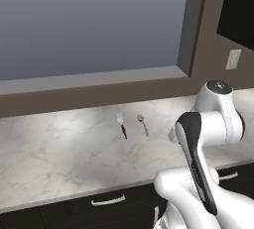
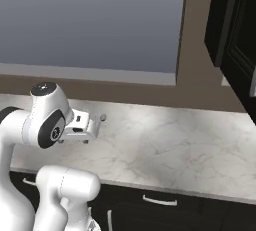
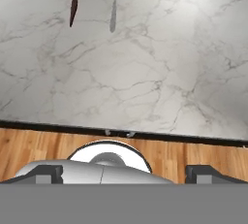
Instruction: Organize the utensils by type. Pick up the wooden spoons from the counter and place them in the open cabinet. Then pick up the metallic utensils from the counter and place them in the open drawer.
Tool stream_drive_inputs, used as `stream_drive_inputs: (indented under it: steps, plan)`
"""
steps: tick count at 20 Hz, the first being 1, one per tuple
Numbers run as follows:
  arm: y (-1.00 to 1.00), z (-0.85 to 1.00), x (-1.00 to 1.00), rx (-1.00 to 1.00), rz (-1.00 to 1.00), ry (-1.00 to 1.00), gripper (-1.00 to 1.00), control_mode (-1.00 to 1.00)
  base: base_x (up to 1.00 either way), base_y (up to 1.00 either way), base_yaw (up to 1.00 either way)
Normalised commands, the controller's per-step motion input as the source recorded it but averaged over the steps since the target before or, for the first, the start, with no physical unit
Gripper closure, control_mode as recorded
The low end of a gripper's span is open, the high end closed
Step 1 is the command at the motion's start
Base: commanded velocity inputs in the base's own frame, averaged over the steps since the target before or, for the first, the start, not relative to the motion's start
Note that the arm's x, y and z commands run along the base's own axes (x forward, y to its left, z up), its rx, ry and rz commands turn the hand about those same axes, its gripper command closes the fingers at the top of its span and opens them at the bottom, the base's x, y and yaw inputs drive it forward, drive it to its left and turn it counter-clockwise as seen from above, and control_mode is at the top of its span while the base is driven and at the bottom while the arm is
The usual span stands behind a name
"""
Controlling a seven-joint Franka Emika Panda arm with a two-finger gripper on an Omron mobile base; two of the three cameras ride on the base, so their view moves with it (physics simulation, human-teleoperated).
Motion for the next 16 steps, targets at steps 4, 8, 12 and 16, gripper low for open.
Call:
stream_drive_inputs:
  steps: [4,8,12,16]
  plan:
    - [0.0,0.0,0.0,0.0,0.0,0.0,-1.0,1.0,-0.21,0.11,-0.38]
    - [0.07,0.0,-0.08,0.0,-0.07,-0.02,-1.0,-1.0,-0.25,0.12,-0.28]
    - [0.36,0.0,-0.09,0.0,-0.12,-0.07,-1.0,-1.0,0.0,0.0,0.0]
    - [0.35,0.0,0.03,0.0,-0.03,-0.01,-1.0,-1.0,0.0,0.0,0.0]
